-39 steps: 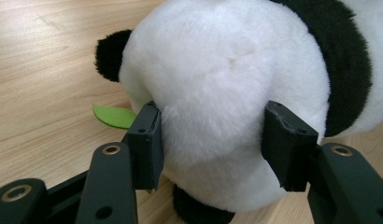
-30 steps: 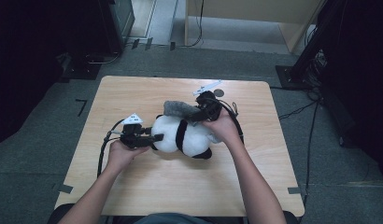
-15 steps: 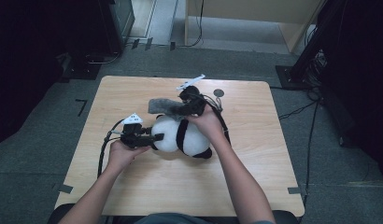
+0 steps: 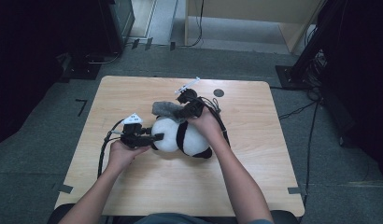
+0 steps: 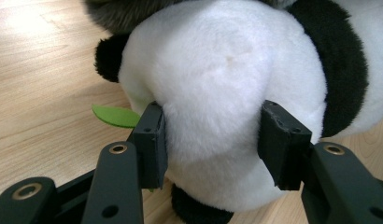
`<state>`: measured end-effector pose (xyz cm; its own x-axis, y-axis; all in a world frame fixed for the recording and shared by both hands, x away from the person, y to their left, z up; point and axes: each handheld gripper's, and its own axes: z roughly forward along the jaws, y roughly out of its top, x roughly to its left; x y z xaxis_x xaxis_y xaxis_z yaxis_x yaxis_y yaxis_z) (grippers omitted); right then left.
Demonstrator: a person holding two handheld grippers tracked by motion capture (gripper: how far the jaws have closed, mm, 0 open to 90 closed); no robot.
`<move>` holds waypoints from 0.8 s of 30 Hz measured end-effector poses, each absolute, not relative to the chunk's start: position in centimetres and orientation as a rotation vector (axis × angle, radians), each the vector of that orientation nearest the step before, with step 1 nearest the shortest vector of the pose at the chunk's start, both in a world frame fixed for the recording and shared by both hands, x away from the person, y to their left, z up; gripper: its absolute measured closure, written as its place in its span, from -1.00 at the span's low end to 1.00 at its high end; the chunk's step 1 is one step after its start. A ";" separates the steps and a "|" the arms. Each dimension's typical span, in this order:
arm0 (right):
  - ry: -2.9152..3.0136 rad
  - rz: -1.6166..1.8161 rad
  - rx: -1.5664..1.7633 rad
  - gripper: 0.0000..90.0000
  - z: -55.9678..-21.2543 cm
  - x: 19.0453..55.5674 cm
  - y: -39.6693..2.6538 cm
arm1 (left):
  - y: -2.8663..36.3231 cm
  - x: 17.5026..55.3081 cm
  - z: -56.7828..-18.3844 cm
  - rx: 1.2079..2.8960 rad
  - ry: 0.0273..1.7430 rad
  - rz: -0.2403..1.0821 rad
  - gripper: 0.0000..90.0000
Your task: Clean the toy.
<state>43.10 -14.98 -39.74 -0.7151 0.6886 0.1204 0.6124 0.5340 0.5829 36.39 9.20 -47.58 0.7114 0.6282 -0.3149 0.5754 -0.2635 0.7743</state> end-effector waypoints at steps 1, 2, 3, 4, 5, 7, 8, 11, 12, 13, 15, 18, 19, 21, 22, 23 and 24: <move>2.636 0.916 1.140 0.69 -39.8 43.2 -15.5 | 9.2 36.4 -47.6 1.943 0.926 0.068 0.08; 2.631 0.912 1.152 0.69 -39.9 43.3 -16.1 | 9.2 36.4 -47.6 1.943 0.925 0.070 0.08; 2.624 0.911 1.173 0.69 -40.0 43.4 -16.6 | 9.2 36.4 -47.6 1.942 0.925 0.071 0.08; 2.615 0.909 1.190 0.69 -40.0 43.4 -17.1 | 9.2 36.4 -47.6 1.943 0.924 0.071 0.08; 2.605 0.907 1.201 0.69 -40.0 43.5 -17.7 | 9.2 36.4 -47.6 1.943 0.924 0.072 0.08; 2.584 0.903 1.224 0.69 -39.9 43.5 -18.4 | 9.2 36.4 -47.6 1.942 0.926 0.071 0.08; 2.577 0.894 1.232 0.69 -39.8 43.6 -18.8 | 9.2 36.3 -47.6 1.942 0.926 0.070 0.08; 2.557 0.867 1.255 0.69 -39.8 43.7 -20.0 | 9.2 36.3 -47.6 1.942 0.926 0.069 0.08; 2.555 0.861 1.261 0.69 -39.8 43.7 -20.3 | 9.2 36.3 -47.6 1.941 0.926 0.068 0.08; 2.550 0.853 1.271 0.69 -39.8 43.7 -20.6 | 9.2 36.3 -47.6 1.941 0.926 0.069 0.08; 2.543 0.843 1.287 0.69 -39.9 43.7 -21.3 | 9.2 36.3 -47.6 1.942 0.926 0.069 0.08; 2.529 0.803 1.298 0.69 -39.9 43.6 -22.2 | 9.2 36.3 -47.6 1.943 0.926 0.069 0.08; 2.529 0.789 1.300 0.69 -40.0 43.6 -22.5 | 9.2 36.3 -47.6 1.942 0.926 0.069 0.08; 2.522 0.778 1.320 0.69 -40.1 43.5 -23.2 | 9.2 36.3 -47.6 1.941 0.927 0.069 0.08; 2.519 0.768 1.329 0.69 -40.1 43.5 -23.6 | 9.2 36.3 -47.6 1.941 0.928 0.068 0.08; 2.514 0.761 1.337 0.69 -40.2 43.5 -23.9 | 9.2 36.3 -47.6 1.941 0.928 0.068 0.08; 2.508 0.759 1.348 0.69 -40.3 43.4 -24.2 | 9.2 36.3 -47.6 1.941 0.928 0.068 0.08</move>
